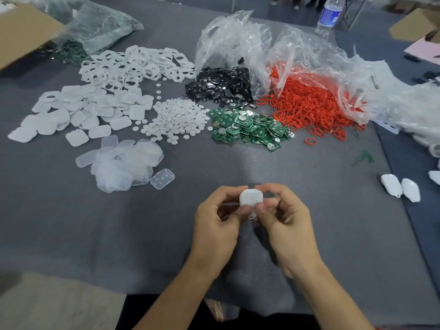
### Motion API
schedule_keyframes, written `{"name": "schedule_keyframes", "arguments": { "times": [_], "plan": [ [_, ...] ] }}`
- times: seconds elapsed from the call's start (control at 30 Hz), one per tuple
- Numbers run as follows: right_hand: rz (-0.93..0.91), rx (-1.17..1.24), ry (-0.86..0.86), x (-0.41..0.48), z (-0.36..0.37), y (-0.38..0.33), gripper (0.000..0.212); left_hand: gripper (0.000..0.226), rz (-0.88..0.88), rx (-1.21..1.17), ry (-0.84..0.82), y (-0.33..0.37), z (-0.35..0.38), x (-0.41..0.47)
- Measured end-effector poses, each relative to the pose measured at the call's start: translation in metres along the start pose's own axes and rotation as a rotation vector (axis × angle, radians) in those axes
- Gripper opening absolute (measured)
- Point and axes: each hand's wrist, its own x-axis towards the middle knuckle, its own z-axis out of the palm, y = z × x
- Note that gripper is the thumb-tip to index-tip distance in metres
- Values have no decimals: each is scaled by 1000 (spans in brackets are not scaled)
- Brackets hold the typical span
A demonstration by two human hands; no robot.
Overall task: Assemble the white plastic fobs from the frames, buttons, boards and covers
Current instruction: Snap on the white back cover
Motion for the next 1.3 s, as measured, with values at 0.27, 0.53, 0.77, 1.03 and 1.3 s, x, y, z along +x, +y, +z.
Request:
{"name": "schedule_keyframes", "arguments": {
  "times": [0.27,0.53,0.77,1.03,1.3],
  "plan": [
    [-15,29,-36,-7,-3,-5,13,31,25,60,-21,-1,-5,-7],
    [37,115,-31,-8,-1,-6,13,8,43,-39,60,2,0,-13],
    [128,313,104,-10,9,0,15,22,38,36,47,-4,1,-13],
    [-124,-290,-57,-10,-3,1,21,26,193,353,77,-1,-21,-9],
    [-64,-364,35,-7,6,15,22,48,299,602,83,-2,-18,-11]
  ]
}}
